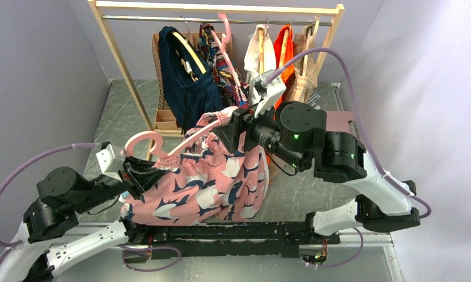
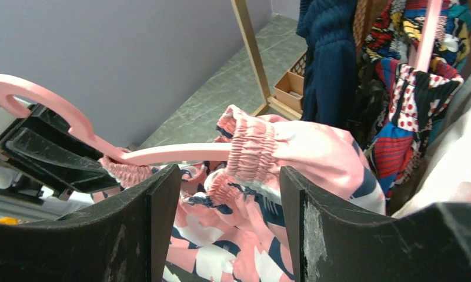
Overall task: Place the shorts on the hanger
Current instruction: Hang the shorts on the hanger.
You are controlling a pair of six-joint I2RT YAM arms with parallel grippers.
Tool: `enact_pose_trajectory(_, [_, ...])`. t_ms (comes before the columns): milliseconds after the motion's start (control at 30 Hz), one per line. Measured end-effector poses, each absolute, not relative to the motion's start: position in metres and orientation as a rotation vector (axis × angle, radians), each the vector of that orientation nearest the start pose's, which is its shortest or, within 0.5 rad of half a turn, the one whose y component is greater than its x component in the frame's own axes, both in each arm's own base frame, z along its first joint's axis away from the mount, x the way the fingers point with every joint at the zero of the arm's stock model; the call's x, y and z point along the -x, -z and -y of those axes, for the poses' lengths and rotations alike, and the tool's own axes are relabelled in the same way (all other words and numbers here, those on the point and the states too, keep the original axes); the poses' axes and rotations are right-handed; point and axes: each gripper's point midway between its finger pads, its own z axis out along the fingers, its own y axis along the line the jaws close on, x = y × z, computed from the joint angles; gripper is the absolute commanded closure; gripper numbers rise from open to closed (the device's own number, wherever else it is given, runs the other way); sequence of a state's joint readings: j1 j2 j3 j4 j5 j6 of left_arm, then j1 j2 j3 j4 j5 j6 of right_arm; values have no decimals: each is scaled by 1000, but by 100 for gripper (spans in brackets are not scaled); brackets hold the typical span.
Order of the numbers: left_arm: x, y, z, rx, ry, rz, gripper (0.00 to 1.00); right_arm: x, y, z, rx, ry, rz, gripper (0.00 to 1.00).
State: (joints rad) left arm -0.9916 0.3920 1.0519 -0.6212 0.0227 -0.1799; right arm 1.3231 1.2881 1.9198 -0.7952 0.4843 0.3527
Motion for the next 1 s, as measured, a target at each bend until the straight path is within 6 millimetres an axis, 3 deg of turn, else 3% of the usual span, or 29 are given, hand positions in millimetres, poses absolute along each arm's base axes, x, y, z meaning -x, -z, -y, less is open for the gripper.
enact_pose_trajectory(467, [-90, -380, 159, -653, 941, -1473, 93, -168, -455, -308, 474, -630, -1788, 43])
enact_pose_trajectory(700, [-90, -380, 159, -653, 941, -1474, 93, -170, -457, -308, 457, -607, -1794, 42])
enact_pose_trajectory(1000, [-90, -380, 160, -653, 942, -1473, 93, -174, -461, -307, 413, -600, -1795, 72])
